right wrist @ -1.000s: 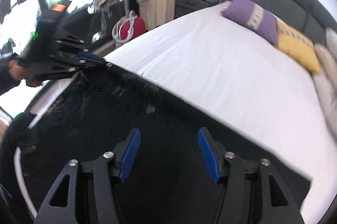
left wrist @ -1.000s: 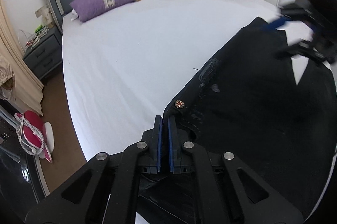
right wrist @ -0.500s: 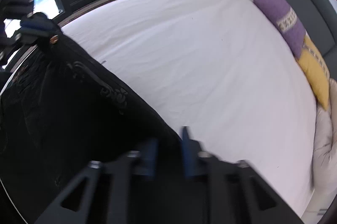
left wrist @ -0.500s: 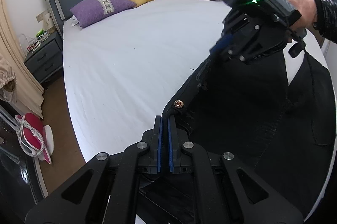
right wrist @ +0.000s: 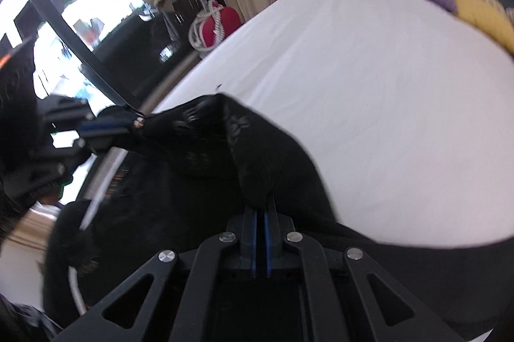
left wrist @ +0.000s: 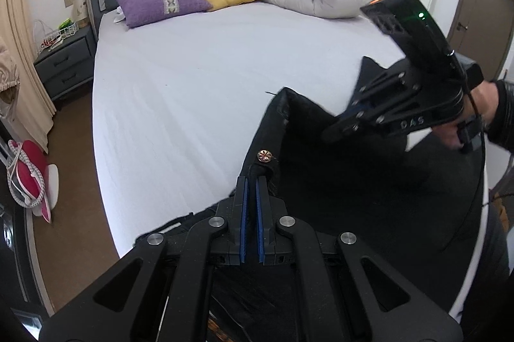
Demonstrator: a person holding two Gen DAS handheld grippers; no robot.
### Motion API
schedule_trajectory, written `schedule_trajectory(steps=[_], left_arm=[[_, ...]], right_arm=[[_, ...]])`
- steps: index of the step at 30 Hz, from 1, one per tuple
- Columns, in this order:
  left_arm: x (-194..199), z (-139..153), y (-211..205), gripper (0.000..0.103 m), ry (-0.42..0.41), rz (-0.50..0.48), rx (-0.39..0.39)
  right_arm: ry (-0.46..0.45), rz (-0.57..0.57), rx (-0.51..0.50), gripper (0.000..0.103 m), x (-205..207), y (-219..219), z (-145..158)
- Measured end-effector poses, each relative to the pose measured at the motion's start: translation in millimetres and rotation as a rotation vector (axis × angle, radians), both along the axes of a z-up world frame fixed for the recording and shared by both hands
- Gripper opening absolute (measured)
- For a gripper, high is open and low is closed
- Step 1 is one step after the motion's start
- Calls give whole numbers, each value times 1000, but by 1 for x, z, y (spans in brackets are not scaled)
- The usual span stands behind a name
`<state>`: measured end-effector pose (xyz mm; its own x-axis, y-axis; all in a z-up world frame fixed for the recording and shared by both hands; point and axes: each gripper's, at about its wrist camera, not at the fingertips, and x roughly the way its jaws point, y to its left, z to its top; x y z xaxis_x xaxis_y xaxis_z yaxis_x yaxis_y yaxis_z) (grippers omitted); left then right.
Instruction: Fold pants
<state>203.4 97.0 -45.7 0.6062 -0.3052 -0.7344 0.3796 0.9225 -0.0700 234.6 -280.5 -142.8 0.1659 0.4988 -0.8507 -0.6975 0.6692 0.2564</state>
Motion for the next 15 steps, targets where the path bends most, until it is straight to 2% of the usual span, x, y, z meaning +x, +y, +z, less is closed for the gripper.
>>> schedule_trajectory(steps=[3, 5, 9, 13, 15], left_arm=[[-23, 5, -10, 3, 4, -20, -3], [-43, 5, -16, 3, 14, -33, -2], [-92, -1, -28, 3, 48, -81, 0], [-142, -11, -39, 3, 106, -129, -2], [-167, -20, -54, 3, 129, -157, 35]], right_arm=[[24, -2, 37, 5, -22, -9, -1], [3, 35, 3, 5, -45, -12, -2], [-90, 166, -141, 5, -111, -23, -1], [-179, 237, -257, 5, -168, -37, -3], [-227, 280, -320, 5, -200, -37, -5]])
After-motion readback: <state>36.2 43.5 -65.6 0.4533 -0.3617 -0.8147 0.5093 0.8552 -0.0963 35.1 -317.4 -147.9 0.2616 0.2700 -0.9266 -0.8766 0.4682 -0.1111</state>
